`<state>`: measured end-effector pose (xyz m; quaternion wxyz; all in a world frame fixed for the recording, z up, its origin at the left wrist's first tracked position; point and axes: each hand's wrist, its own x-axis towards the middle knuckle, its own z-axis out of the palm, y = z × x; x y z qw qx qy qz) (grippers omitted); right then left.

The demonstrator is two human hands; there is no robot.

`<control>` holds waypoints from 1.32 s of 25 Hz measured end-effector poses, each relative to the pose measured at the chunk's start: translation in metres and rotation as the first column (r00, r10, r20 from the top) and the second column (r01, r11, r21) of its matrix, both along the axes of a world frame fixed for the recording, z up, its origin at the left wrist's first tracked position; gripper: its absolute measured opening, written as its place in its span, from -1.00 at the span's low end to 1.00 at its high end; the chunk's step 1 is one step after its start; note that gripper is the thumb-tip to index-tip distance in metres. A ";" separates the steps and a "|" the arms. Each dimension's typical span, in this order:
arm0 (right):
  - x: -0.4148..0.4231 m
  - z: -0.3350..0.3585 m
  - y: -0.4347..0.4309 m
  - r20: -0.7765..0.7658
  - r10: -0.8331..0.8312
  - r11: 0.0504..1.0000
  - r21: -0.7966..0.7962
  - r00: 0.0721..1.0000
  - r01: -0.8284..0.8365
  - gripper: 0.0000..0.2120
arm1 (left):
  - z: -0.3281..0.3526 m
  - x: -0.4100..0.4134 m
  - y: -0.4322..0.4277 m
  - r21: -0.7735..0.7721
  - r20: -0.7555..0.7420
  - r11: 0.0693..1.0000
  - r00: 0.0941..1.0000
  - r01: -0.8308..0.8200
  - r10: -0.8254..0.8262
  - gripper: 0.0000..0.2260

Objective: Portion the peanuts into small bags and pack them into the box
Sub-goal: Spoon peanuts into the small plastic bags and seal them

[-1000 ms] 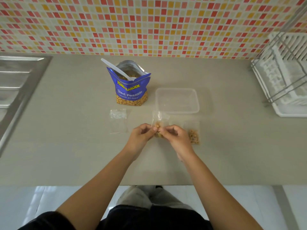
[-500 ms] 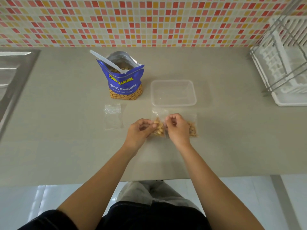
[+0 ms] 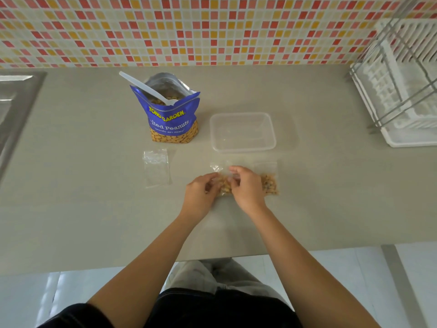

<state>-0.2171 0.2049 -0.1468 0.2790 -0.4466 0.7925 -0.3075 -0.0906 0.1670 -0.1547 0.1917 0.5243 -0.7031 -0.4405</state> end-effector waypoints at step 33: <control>0.120 -0.048 -0.043 -0.488 0.291 0.956 0.173 0.823 -0.236 -0.38 | 0.008 0.121 -0.125 -0.359 0.540 0.898 0.842 0.253 -0.021 -0.65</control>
